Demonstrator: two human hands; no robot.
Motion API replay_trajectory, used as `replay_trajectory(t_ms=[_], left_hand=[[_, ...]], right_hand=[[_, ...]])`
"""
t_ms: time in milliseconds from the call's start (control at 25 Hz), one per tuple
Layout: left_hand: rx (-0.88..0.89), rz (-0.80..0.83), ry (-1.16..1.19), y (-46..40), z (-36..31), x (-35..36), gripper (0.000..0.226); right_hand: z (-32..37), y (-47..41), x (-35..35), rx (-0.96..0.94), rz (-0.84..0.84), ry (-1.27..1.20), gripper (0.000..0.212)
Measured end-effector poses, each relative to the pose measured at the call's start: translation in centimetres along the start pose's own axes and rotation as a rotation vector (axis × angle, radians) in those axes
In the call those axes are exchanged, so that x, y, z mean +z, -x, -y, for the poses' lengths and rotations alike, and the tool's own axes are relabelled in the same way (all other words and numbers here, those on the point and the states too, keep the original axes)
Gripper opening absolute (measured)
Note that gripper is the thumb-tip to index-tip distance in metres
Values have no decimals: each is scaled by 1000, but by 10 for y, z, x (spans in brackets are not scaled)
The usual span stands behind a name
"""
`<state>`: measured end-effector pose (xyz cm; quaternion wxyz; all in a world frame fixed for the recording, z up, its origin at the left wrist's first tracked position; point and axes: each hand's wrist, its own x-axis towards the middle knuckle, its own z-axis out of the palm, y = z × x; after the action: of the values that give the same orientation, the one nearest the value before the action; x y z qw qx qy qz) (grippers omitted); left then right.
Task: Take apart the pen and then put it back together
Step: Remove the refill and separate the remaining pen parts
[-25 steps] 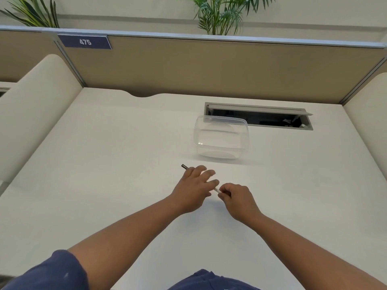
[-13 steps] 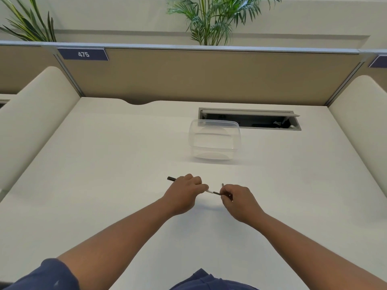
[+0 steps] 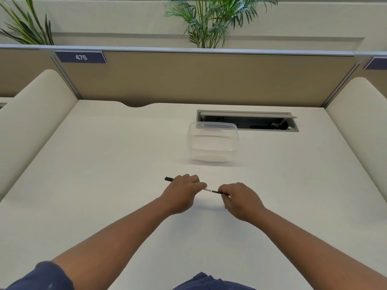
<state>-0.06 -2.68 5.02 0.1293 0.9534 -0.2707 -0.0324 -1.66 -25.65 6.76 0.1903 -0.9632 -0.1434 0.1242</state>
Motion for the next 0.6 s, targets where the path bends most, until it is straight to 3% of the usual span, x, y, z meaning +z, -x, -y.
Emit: replay_trajectory(t_ms=[120, 320, 600], left_hand=[[-38, 10, -14, -3, 3, 4, 48], [-52, 62, 6, -6, 11, 13, 69], [-42, 102, 54, -17, 22, 30, 70]], right_hand=[[-10, -6, -1, 10, -53, 113, 23], [-23, -30, -12, 40, -94, 46, 29], [-17, -94, -49, -9, -199, 36, 27]])
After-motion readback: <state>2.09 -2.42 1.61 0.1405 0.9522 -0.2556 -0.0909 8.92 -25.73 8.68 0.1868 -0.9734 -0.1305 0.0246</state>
